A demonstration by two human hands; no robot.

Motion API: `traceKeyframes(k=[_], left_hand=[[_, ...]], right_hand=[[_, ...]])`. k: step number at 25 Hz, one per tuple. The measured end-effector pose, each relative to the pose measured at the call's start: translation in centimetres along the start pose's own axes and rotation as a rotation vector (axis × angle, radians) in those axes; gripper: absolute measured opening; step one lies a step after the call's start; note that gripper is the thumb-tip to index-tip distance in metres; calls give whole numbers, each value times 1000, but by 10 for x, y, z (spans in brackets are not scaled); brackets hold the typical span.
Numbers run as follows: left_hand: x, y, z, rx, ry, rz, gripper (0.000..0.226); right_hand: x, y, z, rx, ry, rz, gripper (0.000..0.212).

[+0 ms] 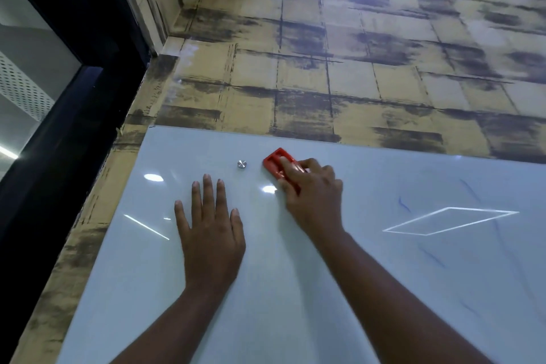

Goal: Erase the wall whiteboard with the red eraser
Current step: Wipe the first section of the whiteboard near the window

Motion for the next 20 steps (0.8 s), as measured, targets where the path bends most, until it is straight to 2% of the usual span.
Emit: traceKeyframes(k=[4,7,10,13,16,18,20], left_hand=[[-8,5,2,-15,-52,48,67],[-11,7,2,-22,-35,77,68],[-9,9,-2,-9,-38,73,67],[-5,11,-7,18,-46,83,63],[6,14,-14,85,-14,88,55],[24,16,-18,122,34,82,52],[52,21,-17,116,67,146,51]], right_hand=[[-43,11,19,21,-133,26,52],[-44,15,14,-5,-154,15,54],[-24,26,6,-66,-30,-190,52],[14,32,-6,-7,86,-288,48],[65,22,-29,0,126,-166,45],[108,15,-50,0,135,-37,45],[155,16,-73,41,129,125,47]])
Point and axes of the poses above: each hand's wrist, its own y-axis away from the middle knuckle, its own z-axis out of the palm, x = y × z, the point moved 2 cm from there along -y, towards the middle knuckle, and after that the axes turned 9 degrees about -x, right-handed, at the moved point
